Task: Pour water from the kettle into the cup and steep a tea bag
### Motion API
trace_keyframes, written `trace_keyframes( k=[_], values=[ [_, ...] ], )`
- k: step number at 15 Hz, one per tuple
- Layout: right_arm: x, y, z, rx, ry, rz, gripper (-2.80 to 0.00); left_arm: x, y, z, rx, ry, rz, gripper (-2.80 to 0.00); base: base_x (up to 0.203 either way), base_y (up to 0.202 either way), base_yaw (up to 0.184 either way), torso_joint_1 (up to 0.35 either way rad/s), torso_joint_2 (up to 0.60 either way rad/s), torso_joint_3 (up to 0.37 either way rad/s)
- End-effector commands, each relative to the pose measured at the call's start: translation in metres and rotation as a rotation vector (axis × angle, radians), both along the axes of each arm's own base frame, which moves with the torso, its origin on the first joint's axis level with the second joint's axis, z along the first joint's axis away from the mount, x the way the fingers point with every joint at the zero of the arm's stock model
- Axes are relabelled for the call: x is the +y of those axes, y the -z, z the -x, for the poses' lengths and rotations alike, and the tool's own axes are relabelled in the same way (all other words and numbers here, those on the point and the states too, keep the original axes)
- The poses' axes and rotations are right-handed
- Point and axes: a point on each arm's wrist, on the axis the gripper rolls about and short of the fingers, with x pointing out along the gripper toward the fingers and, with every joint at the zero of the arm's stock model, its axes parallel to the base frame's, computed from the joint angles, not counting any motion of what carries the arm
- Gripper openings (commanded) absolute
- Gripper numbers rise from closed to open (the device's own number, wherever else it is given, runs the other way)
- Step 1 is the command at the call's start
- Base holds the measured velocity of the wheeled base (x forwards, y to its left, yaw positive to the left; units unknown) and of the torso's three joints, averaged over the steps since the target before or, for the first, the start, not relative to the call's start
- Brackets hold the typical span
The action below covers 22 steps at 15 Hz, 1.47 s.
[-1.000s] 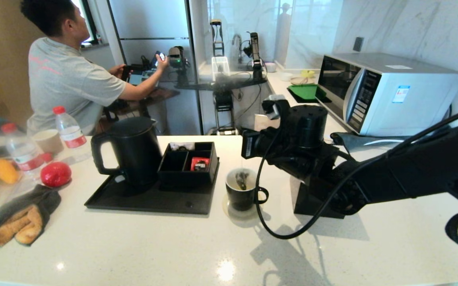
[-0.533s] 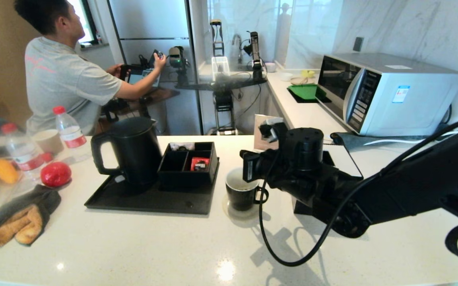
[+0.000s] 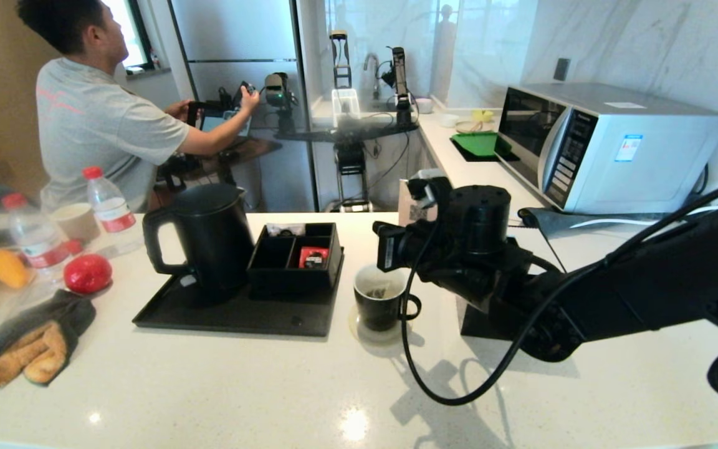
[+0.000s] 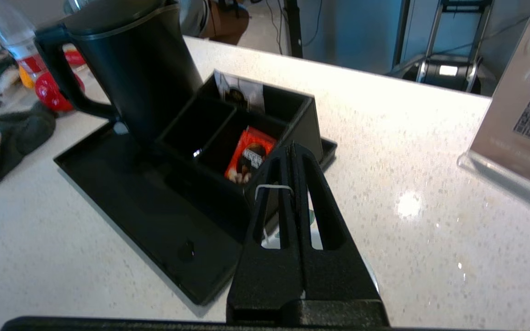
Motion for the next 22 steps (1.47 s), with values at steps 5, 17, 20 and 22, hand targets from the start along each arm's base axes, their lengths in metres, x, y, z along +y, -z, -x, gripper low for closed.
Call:
trace_keyframes(
  k=[5, 17, 20, 22],
  values=[
    [0.0, -0.042, 0.0, -0.064, 0.001, -0.05, -2.8, 0.0, 0.0, 0.0, 0.0, 0.0, 0.0, -2.8, 0.0, 0.0, 0.0, 0.0, 0.0, 0.0],
    [0.0, -0.02, 0.004, -0.018, -0.004, -0.006, -2.8, 0.0, 0.0, 0.0, 0.0, 0.0, 0.001, -2.8, 0.0, 0.0, 0.0, 0.0, 0.0, 0.0],
    [0.002, 0.0, 0.005, 0.009, -0.009, 0.015, -2.8, 0.0, 0.0, 0.0, 0.0, 0.0, 0.001, -2.8, 0.0, 0.0, 0.0, 0.0, 0.0, 0.0],
    [0.004, 0.016, 0.005, 0.033, -0.014, 0.036, -2.8, 0.0, 0.0, 0.0, 0.0, 0.0, 0.001, -2.8, 0.0, 0.0, 0.0, 0.0, 0.0, 0.0]
  ],
)
